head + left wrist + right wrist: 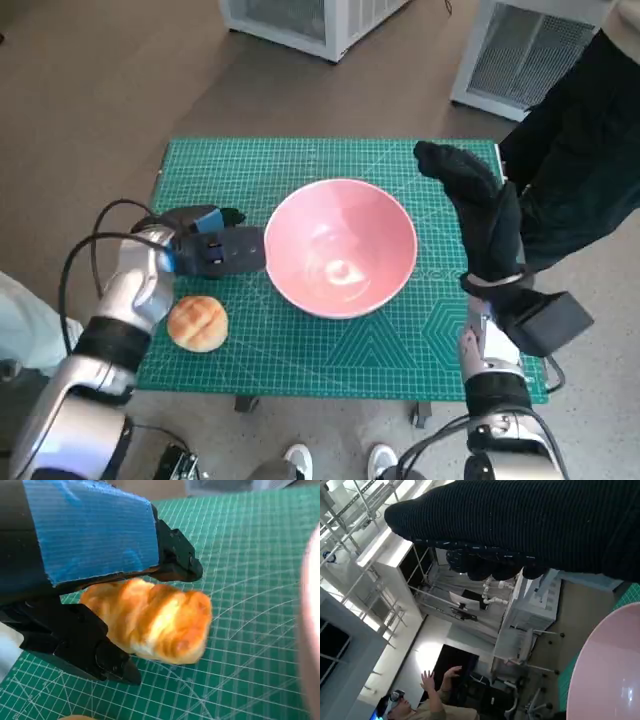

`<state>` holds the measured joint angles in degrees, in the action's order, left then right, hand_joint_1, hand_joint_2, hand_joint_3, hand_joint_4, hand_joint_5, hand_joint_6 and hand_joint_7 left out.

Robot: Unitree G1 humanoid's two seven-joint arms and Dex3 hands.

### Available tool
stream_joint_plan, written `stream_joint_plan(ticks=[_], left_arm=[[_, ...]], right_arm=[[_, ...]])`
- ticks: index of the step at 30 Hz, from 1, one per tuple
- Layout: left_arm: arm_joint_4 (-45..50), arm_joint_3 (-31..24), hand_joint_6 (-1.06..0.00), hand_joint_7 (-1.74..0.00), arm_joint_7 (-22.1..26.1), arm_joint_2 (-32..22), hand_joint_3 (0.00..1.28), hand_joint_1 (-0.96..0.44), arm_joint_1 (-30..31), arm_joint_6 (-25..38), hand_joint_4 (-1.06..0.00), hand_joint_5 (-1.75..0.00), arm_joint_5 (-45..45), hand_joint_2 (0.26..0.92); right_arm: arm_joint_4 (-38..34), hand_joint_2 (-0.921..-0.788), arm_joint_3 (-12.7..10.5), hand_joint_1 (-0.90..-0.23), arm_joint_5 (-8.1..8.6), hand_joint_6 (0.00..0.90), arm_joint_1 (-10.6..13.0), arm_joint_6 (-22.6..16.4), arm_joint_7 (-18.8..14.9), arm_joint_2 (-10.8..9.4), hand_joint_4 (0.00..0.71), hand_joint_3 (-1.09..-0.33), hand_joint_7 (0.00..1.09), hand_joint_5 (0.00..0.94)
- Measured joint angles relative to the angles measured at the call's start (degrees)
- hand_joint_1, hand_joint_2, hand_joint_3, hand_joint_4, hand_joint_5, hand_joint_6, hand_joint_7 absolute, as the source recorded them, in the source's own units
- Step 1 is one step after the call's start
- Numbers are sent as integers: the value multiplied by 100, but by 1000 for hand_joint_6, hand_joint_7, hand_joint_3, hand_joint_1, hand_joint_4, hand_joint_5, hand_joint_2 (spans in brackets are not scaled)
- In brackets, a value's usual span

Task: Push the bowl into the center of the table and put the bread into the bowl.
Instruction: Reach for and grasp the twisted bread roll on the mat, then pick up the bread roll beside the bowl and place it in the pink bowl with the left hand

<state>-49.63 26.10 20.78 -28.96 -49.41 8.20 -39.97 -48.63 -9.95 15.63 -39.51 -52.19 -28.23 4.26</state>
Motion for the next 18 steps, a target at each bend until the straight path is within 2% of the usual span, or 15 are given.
stream_joint_plan(ticks=[2, 3, 5, 6, 7, 8, 9, 10, 11, 12, 13, 14, 18], left_arm=[[-198, 61, -522, -26, -119, 43, 9, 46, -76, -54, -469, -56, -47, 735], [-318, 101, -529, -25, -194, 64, 9, 47, -123, -92, -485, -56, -70, 737], [-529, 176, -594, -45, -357, 98, 14, 46, -210, -159, -642, -118, -117, 747], [-630, 226, -607, -50, -445, 114, 15, 46, -251, -190, -672, -131, -165, 749], [-713, 259, -665, -61, -531, 129, 15, 48, -282, -222, -714, -282, -204, 756], [-805, 302, -686, -63, -631, 145, 15, 48, -315, -259, -712, -366, -245, 759], [-894, 334, -750, -94, -747, 161, 31, 168, -340, -298, -732, -644, -280, 806], [-966, 363, -772, -151, -853, 174, 23, 245, -359, -337, -744, -822, -300, 845], [-1051, 400, -770, -229, -992, 183, 19, 274, -369, -387, -752, -882, -320, 858], [-1111, 429, -729, -416, -1096, 186, 12, 314, -372, -426, -765, -967, -344, 876], [-1192, 461, -719, -627, -1218, 191, 22, 202, -375, -480, -788, -1014, -384, 879], [-1241, 476, -714, -762, -1317, 192, 28, 129, -377, -526, -803, -1045, -413, 881], [-1419, 519, -726, -926, -1643, 190, 32, 35, -404, -717, -844, -1056, -440, 877]], right_arm=[[-2, -921, -4, -761, 3, 14, 0, 1, 0, 0, 198, -796, 574, 0], [-2, -921, -5, -761, 4, 14, 0, 2, -1, 0, 198, -796, 575, 0], [-2, -921, -5, -759, 7, 14, 0, 3, -3, -1, 199, -795, 576, 1], [-1, -921, -5, -759, 9, 14, 0, 4, -5, -1, 199, -795, 576, 1], [-1, -921, -5, -759, 11, 14, 0, 4, -7, -1, 199, -795, 576, 1], [0, -921, -5, -759, 13, 14, 0, 6, -10, -1, 199, -795, 577, 1], [3, -921, -6, -759, 16, 14, 0, 10, -12, -1, 199, -794, 577, 1], [7, -921, -6, -760, 17, 14, 1, 13, -14, -1, 199, -794, 577, 1], [15, -921, -4, -760, 19, 14, 2, 17, -15, -2, 199, -794, 577, 1], [22, -921, -4, -760, 19, 14, 3, 19, -16, -2, 199, -794, 577, 1], [34, -921, -5, -760, 21, 14, 5, 23, -16, -2, 199, -794, 578, 1], [43, -921, -5, -760, 23, 13, 6, 27, -17, -1, 199, -794, 578, 1], [64, -921, -4, -760, 40, 13, 8, 40, -32, -3, 199, -794, 578, 0]])
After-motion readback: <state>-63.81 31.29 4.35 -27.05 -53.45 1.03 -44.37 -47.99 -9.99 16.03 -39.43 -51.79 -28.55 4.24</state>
